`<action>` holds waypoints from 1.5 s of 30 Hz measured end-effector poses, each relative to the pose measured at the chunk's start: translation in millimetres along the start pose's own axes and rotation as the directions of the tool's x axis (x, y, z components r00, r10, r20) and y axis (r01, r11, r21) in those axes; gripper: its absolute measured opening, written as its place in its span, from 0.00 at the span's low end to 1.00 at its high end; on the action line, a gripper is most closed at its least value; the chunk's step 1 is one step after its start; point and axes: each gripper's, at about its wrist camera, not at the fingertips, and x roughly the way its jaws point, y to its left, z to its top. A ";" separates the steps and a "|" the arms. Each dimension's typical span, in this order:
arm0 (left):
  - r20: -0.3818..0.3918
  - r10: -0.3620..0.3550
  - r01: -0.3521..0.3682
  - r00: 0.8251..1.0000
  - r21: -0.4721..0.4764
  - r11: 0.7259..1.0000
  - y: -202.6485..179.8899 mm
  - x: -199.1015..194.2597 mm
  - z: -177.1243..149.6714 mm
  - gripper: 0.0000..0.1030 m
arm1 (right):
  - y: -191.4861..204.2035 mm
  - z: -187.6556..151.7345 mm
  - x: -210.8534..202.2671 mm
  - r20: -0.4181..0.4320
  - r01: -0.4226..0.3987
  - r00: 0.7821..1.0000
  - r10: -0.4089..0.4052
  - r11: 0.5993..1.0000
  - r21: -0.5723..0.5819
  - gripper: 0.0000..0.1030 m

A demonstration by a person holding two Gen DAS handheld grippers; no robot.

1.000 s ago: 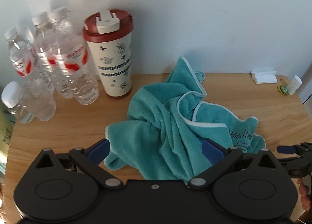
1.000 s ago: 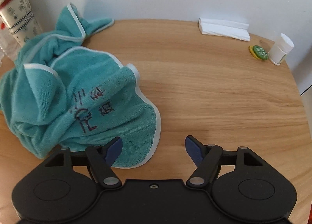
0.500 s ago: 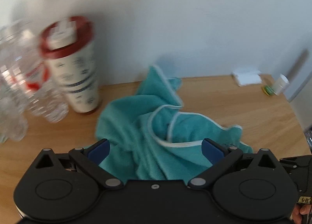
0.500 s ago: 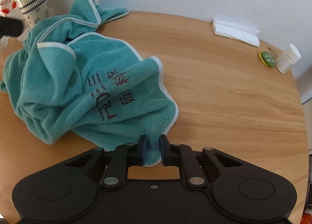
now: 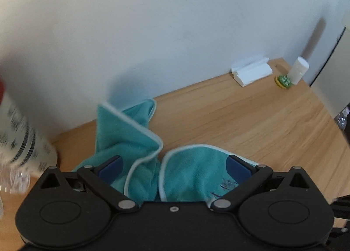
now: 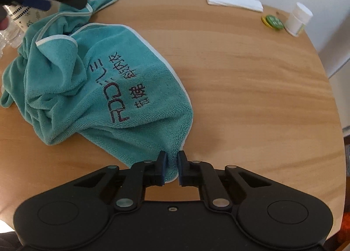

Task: Fold towel
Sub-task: 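Grasp a towel edge with the right gripper while the left gripper grasps another edge, then lift the towel with both grippers and shake it out in the air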

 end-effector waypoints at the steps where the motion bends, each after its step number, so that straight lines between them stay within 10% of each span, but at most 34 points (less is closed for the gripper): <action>1: -0.014 -0.008 0.009 1.000 0.027 1.000 -4.3 7.0 2.7 0.99 | -1.3 0.0 -0.6 0.001 -0.011 1.000 0.011 1.000 -0.002 0.12; 7: -0.110 -0.009 0.019 0.994 0.096 0.995 -14.0 42.8 5.6 0.85 | -14.8 -1.1 -12.4 0.079 -0.082 0.994 0.081 0.997 0.011 0.45; 15: -0.214 -0.013 0.027 0.977 0.063 0.998 -16.1 68.5 5.6 0.76 | -7.0 2.3 4.1 0.057 -0.067 0.996 0.068 0.998 -0.015 0.46; 18: -0.202 0.039 -0.015 0.979 0.114 0.993 -24.8 71.2 2.6 0.67 | -0.2 4.0 5.5 0.059 -0.038 0.997 0.041 0.998 -0.051 0.36; 20: -0.197 0.042 -0.021 0.979 0.106 0.994 -25.0 70.1 3.8 0.47 | -1.7 5.6 5.1 0.049 -0.057 0.997 0.059 0.998 -0.039 0.06; 22: -0.177 0.070 -0.053 0.982 0.101 0.993 -24.5 67.0 5.5 0.15 | -6.8 8.1 4.3 0.031 -0.097 0.995 0.097 0.995 0.005 0.06; 36: 0.003 -0.054 0.053 0.999 0.042 0.998 -7.1 -9.0 8.2 0.09 | -14.6 9.5 -62.2 0.206 -0.204 0.961 0.187 0.977 0.067 0.05; 45: 0.196 -0.150 0.161 0.969 -0.041 0.986 13.8 -101.1 15.5 0.08 | -23.3 12.2 -139.2 0.430 -0.144 0.897 0.104 0.988 0.062 0.05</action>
